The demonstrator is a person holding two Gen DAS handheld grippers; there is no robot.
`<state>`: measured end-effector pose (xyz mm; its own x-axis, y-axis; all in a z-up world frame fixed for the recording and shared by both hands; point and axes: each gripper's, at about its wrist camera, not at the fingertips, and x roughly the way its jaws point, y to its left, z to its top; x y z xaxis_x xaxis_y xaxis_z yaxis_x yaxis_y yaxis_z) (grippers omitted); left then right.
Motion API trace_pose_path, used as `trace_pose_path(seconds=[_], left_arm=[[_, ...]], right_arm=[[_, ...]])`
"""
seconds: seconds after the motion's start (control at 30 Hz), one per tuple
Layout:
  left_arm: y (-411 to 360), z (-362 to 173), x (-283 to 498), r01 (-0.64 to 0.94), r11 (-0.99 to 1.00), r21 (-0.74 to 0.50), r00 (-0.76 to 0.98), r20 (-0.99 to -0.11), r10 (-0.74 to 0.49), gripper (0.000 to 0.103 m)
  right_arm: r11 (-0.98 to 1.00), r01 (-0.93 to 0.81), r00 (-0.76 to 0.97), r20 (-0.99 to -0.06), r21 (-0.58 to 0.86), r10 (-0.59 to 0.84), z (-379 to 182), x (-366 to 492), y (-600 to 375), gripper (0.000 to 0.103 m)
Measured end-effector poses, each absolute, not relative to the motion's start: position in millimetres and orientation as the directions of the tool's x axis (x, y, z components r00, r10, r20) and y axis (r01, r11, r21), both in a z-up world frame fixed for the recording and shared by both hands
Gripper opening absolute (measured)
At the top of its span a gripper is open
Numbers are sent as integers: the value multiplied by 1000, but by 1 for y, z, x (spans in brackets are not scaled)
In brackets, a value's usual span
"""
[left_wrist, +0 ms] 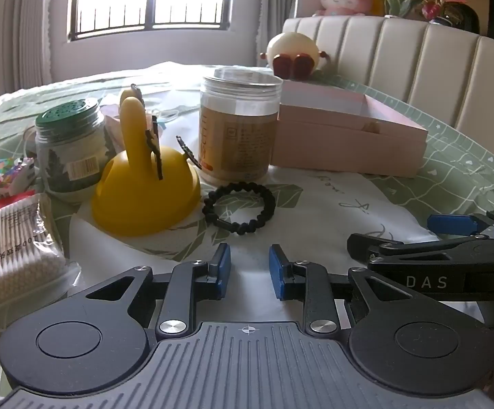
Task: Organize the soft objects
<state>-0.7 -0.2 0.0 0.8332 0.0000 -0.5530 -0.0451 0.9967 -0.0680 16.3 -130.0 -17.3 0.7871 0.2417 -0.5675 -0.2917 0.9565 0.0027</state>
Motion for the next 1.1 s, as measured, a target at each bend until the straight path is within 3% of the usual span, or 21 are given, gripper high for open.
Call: trace_pose_path(seconds=[1.1], left_arm=[[-2, -1, 0, -48, 997, -54, 834, -551, 10, 29]], right_arm=[[956, -292, 787, -568, -1, 240, -17, 16, -130, 103]])
